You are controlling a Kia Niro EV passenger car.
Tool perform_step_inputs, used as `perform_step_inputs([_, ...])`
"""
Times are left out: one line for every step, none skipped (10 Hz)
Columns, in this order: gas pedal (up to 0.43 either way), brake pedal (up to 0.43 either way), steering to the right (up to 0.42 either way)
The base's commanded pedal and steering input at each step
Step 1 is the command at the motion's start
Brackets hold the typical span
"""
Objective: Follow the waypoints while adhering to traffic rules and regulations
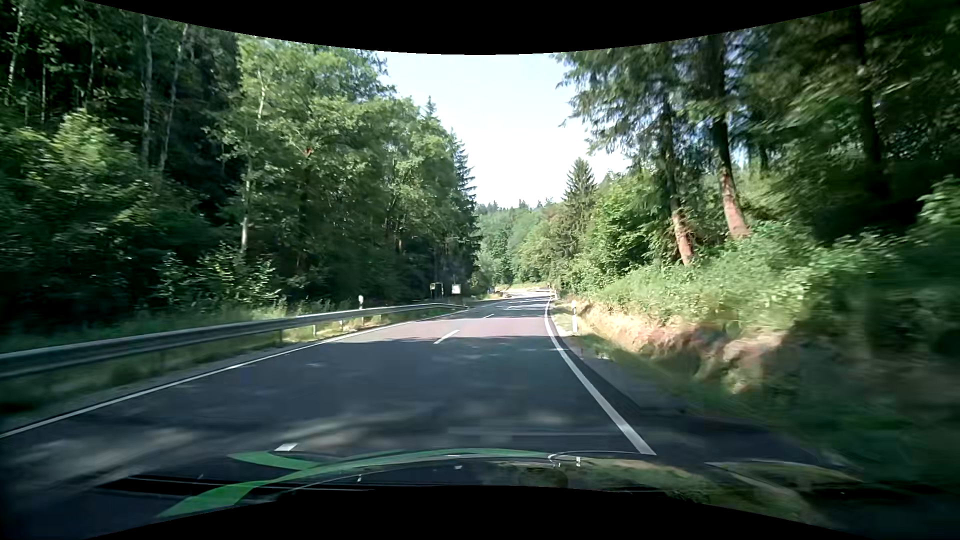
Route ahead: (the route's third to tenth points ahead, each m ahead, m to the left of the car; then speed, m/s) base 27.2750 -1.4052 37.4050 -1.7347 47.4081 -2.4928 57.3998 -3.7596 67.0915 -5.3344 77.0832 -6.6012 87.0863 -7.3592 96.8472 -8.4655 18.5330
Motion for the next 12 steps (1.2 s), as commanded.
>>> perform_step_inputs([0.169, 0.000, 0.014])
perform_step_inputs([0.169, 0.000, 0.014])
perform_step_inputs([0.169, 0.000, 0.014])
perform_step_inputs([0.157, 0.000, 0.014])
perform_step_inputs([0.150, 0.000, 0.014])
perform_step_inputs([0.130, 0.000, 0.014])
perform_step_inputs([0.118, 0.000, 0.014])
perform_step_inputs([0.118, 0.000, 0.014])
perform_step_inputs([0.118, 0.000, 0.013])
perform_step_inputs([0.118, 0.000, 0.012])
perform_step_inputs([0.118, 0.000, 0.009])
perform_step_inputs([0.118, 0.000, 0.008])
